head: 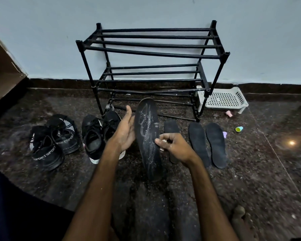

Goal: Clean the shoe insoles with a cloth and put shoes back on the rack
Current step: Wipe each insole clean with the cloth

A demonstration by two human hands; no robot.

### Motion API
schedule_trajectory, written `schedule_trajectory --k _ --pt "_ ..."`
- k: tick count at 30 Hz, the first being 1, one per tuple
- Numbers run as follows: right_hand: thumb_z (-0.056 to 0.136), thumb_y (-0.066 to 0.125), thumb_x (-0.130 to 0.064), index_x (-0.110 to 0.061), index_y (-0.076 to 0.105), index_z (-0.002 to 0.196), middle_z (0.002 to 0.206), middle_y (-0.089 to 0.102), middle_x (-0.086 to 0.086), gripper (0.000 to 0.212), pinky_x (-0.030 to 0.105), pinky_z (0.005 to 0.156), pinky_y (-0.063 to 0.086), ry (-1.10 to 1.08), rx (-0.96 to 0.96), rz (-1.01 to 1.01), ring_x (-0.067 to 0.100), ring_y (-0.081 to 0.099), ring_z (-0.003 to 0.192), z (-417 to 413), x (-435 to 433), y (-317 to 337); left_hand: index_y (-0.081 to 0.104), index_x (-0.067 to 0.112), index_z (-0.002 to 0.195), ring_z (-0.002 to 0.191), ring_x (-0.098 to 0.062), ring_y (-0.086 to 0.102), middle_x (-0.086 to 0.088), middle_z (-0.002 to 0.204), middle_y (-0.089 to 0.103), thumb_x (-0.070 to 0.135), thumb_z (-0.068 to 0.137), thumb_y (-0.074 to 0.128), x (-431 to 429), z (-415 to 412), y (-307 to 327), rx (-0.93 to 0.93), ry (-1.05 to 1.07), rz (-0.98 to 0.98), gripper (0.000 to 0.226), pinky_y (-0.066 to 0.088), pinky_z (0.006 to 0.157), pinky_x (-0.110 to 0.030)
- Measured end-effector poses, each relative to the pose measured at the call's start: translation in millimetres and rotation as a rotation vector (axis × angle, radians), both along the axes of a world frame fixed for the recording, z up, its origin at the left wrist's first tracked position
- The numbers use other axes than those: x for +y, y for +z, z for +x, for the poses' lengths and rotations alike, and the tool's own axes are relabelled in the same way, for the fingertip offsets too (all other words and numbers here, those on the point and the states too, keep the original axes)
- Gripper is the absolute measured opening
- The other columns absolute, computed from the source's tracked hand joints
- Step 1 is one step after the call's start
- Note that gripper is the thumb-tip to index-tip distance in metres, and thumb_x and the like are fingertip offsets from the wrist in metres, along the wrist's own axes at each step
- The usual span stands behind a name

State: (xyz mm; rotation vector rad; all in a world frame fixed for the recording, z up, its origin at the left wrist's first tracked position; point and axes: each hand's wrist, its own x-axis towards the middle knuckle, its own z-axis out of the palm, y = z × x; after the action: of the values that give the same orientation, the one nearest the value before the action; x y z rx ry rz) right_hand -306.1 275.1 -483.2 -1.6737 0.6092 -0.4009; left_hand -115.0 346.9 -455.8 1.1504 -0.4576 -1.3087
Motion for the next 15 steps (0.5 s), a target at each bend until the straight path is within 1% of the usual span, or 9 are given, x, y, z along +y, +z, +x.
schedule_trajectory --k 3,4,5,7,9,11,13,14,15 --pt "0.095 0.063 -0.018 -0.003 0.059 0.072 0.066 0.063 -0.013 0.028 0.019 0.067 0.043 -0.013 -0.006 0.054 -0.001 0.055 0.063 5 7 1 0.045 0.008 0.144 0.131 -0.039 0.049 -0.018 0.142 0.052 0.061 0.1 0.018 -3 -16 -2 0.204 -0.086 -0.114 0.074 0.039 0.109 -0.056" --pt "0.095 0.063 -0.017 -0.002 0.06 0.073 0.069 0.065 -0.013 0.027 0.02 0.068 0.044 -0.032 -0.022 0.084 -0.001 0.057 0.065 6 8 -1 0.044 0.008 0.145 0.13 -0.039 0.049 -0.017 0.143 0.052 0.058 0.101 0.019 -3 -21 -2 0.222 -0.088 -0.137 0.071 0.04 0.108 -0.056" --pt "0.095 0.064 -0.018 -0.005 0.062 0.072 0.07 0.066 -0.012 0.026 0.024 0.068 0.045 -0.061 -0.037 0.106 0.001 0.058 0.065 5 9 -2 0.046 0.007 0.143 0.127 -0.038 0.052 -0.017 0.143 0.052 0.054 0.103 0.021 -3 -25 -2 0.228 -0.061 -0.155 0.067 0.042 0.106 -0.055" --pt "0.093 0.067 -0.024 -0.014 0.062 0.07 0.071 0.061 -0.001 0.025 0.033 0.066 0.046 -0.114 -0.051 0.126 0.009 0.057 0.063 3 9 -4 0.055 0.005 0.134 0.119 -0.037 0.057 -0.021 0.136 0.057 0.044 0.103 0.035 -2 -26 -7 0.159 0.082 -0.129 0.054 0.048 0.101 -0.05" --pt "0.092 0.068 -0.026 -0.014 0.061 0.071 0.072 0.055 0.006 0.025 0.037 0.066 0.046 -0.142 -0.053 0.134 0.012 0.055 0.061 -1 6 -4 0.066 0.007 0.119 0.107 -0.03 0.066 -0.018 0.12 0.068 0.033 0.102 0.047 4 -18 -20 -0.03 0.252 -0.039 0.036 0.055 0.093 -0.045" --pt "0.092 0.068 -0.025 -0.012 0.06 0.071 0.072 0.053 0.007 0.026 0.036 0.065 0.046 -0.155 -0.051 0.112 0.013 0.053 0.061 -4 4 -1 0.072 0.012 0.101 0.083 -0.018 0.071 -0.011 0.101 0.074 0.025 0.1 0.055 15 -8 -41 -0.325 0.294 0.118 0.021 0.059 0.072 -0.034" --pt "0.092 0.068 -0.024 -0.015 0.058 0.066 0.068 0.054 0.002 0.029 0.035 0.064 0.045 -0.157 -0.032 0.057 0.015 0.052 0.062 -6 1 2 0.073 0.012 0.089 0.064 -0.012 0.064 -0.008 0.089 0.074 0.01 0.089 0.07 29 1 -59 -0.665 0.141 0.294 0.004 0.049 0.052 -0.019" --pt "0.092 0.068 -0.024 -0.017 0.058 0.064 0.066 0.054 -0.001 0.03 0.034 0.064 0.045 -0.157 -0.024 0.031 0.015 0.051 0.062 -6 0 2 0.073 0.011 0.087 0.06 -0.013 0.06 -0.005 0.08 0.071 0.002 0.08 0.077 36 3 -67 -0.817 0.069 0.396 0.012 0.044 0.048 -0.016" --pt "0.092 0.068 -0.024 -0.019 0.058 0.064 0.065 0.054 -0.004 0.03 0.034 0.064 0.044 -0.156 -0.023 0.015 0.015 0.051 0.063 -6 0 2 0.072 0.009 0.088 0.059 -0.014 0.06 -0.003 0.073 0.068 -0.002 0.073 0.081 39 6 -75 -0.892 0.017 0.453 0.021 0.042 0.045 -0.016"
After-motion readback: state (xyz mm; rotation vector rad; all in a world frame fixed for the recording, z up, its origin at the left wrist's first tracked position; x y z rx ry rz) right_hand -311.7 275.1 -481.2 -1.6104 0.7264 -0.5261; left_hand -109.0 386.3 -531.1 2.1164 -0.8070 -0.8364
